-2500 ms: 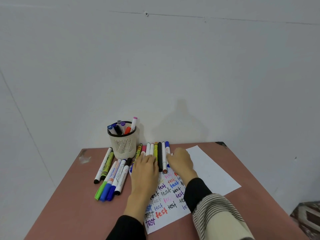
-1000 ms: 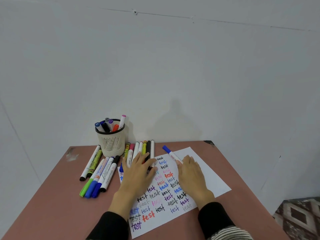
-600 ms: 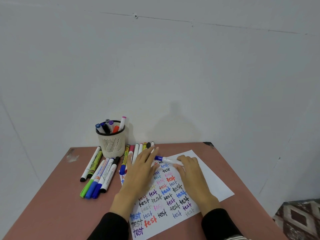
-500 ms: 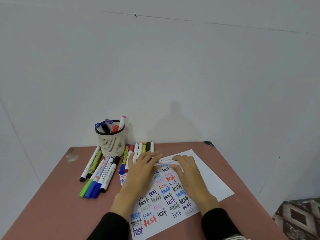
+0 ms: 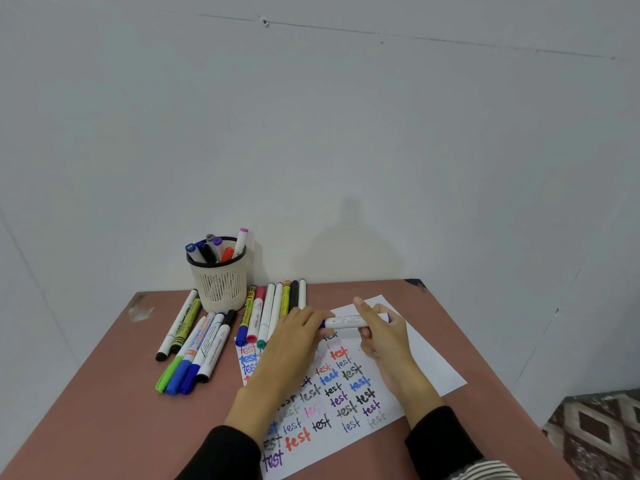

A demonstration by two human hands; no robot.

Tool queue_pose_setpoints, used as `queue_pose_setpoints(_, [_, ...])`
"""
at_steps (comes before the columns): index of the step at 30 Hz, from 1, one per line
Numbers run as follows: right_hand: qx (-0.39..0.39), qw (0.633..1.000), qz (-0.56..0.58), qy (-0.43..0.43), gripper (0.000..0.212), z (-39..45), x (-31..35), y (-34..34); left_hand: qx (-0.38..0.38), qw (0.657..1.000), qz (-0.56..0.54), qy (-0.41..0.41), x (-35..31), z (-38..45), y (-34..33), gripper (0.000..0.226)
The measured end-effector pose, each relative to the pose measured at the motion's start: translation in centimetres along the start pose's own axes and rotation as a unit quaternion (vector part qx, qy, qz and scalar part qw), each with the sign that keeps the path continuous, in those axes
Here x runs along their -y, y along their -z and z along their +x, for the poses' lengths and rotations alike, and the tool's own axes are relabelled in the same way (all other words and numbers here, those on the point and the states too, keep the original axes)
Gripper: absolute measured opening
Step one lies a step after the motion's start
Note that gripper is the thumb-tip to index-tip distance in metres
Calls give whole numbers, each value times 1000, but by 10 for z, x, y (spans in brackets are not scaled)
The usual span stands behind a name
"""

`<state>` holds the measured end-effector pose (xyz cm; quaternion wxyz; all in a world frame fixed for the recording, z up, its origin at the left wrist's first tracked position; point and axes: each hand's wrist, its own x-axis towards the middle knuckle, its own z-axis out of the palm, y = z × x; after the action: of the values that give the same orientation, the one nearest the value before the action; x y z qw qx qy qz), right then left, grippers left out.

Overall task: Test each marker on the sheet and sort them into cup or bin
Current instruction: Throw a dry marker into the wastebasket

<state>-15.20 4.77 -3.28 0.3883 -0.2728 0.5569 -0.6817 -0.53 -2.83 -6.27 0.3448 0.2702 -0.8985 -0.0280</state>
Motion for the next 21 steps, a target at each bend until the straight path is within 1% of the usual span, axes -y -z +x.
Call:
queue_pose_setpoints(3, [-20, 1000, 0, 6, 44, 1, -1, 0, 52, 998, 3, 26, -9, 0, 3, 44])
queue_pose_setpoints(7, [-27, 1000, -1, -4, 42, 4, -2, 2, 113, 992, 7, 50, -15, 0, 8, 30])
queue_pose_setpoints(15, [-17, 1000, -22, -8, 43, 9, -3, 8, 166, 984, -19, 66, -20, -2, 10, 33])
queue_pose_setpoints(21, [0, 1000, -20, -7, 45, 7, 3, 11, 181, 979, -52, 75, -27, -3, 12, 48])
